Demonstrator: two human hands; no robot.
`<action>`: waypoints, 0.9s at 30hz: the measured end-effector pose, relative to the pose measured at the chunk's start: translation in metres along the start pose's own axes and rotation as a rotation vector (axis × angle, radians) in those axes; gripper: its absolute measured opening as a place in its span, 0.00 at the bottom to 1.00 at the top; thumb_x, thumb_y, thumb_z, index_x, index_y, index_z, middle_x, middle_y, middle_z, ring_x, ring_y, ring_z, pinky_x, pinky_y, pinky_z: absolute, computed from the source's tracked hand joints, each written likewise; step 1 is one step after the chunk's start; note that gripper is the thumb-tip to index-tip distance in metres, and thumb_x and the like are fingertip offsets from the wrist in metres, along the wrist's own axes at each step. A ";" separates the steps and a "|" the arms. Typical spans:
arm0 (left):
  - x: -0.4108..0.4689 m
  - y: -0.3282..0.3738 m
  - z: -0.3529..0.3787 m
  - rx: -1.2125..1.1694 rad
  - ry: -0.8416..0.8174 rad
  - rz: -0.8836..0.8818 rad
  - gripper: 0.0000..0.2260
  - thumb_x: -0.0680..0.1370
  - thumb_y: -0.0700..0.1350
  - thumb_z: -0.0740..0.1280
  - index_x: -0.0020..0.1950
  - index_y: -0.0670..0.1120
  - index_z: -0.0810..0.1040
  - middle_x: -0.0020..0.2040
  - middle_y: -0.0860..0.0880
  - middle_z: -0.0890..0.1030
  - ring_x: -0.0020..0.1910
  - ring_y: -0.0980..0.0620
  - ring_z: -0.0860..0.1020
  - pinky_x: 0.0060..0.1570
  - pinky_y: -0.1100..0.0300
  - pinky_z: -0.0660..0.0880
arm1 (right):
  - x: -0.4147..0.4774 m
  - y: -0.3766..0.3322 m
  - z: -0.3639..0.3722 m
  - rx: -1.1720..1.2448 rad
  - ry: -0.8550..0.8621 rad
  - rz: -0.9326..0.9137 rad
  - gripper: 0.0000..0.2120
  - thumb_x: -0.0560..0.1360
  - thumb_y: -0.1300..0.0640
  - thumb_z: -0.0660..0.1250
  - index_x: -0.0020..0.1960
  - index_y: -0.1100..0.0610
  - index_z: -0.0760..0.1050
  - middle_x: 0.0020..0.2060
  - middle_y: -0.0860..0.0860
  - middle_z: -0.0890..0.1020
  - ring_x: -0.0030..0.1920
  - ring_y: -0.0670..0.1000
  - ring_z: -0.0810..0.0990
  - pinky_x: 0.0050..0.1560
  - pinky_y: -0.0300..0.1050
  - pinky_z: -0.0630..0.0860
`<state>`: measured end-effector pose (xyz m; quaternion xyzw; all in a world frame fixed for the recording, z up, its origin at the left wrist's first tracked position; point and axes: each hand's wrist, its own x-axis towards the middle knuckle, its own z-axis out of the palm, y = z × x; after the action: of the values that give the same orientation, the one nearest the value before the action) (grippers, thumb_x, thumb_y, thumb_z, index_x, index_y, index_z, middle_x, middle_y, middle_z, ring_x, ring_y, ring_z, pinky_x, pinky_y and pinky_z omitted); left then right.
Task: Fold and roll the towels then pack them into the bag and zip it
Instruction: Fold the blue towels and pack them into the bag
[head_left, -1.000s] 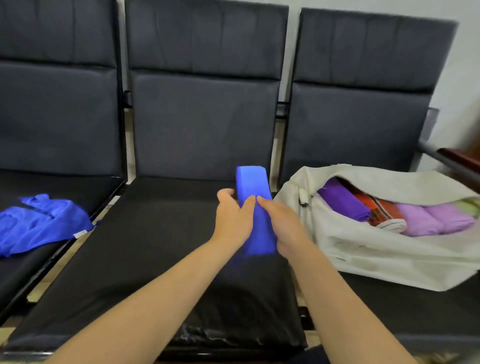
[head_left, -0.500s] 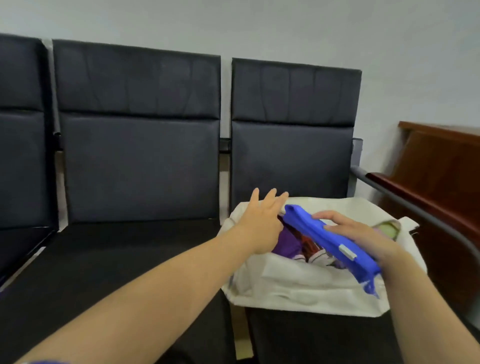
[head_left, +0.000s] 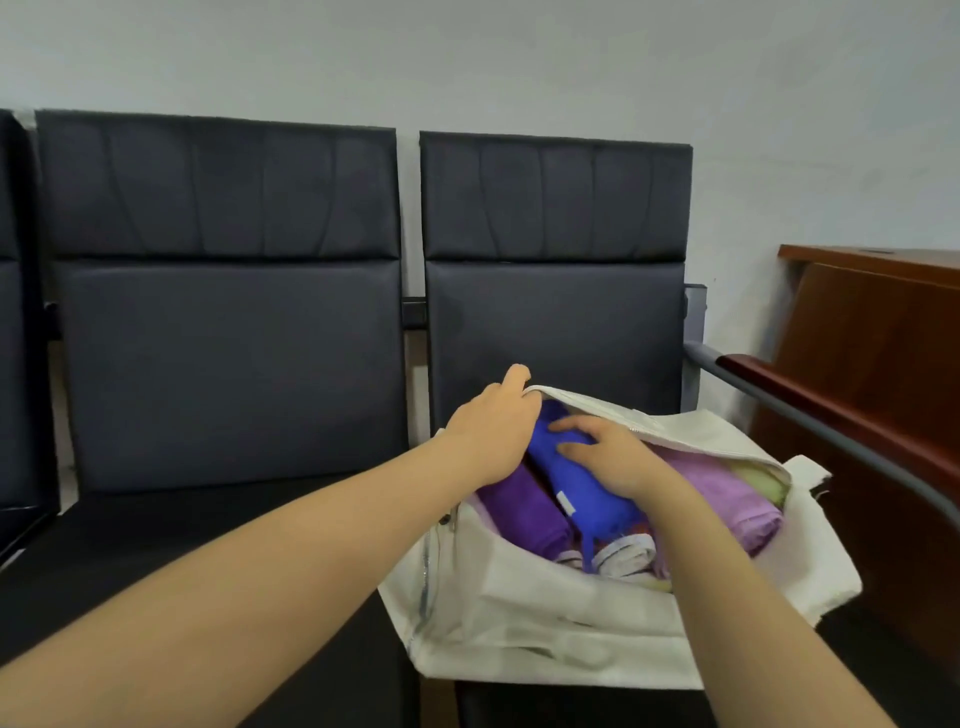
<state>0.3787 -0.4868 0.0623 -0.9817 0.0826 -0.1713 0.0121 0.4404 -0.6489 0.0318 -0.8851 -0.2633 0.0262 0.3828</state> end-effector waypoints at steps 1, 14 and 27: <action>0.000 0.000 -0.001 0.003 -0.013 -0.006 0.13 0.77 0.35 0.60 0.62 0.41 0.69 0.71 0.44 0.57 0.50 0.45 0.72 0.43 0.50 0.75 | 0.007 0.004 0.005 0.005 -0.001 -0.009 0.15 0.79 0.60 0.63 0.65 0.52 0.75 0.66 0.49 0.75 0.65 0.50 0.71 0.64 0.39 0.64; -0.007 -0.004 0.003 0.189 -0.010 0.042 0.19 0.77 0.41 0.60 0.68 0.46 0.66 0.70 0.45 0.61 0.47 0.48 0.74 0.40 0.55 0.72 | 0.005 0.004 0.029 -0.406 -0.071 -0.081 0.25 0.83 0.47 0.50 0.78 0.52 0.56 0.78 0.51 0.56 0.77 0.52 0.54 0.76 0.49 0.52; -0.084 -0.064 -0.040 0.244 0.214 0.086 0.04 0.76 0.43 0.64 0.49 0.45 0.75 0.47 0.47 0.76 0.42 0.46 0.76 0.37 0.55 0.60 | -0.044 -0.153 0.064 -0.714 0.063 -0.198 0.06 0.80 0.56 0.56 0.44 0.54 0.67 0.39 0.50 0.74 0.36 0.52 0.71 0.30 0.42 0.62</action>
<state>0.2972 -0.4099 0.0755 -0.9447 0.1040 -0.2827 0.1299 0.3188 -0.5405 0.0859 -0.9334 -0.3285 -0.1318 0.0586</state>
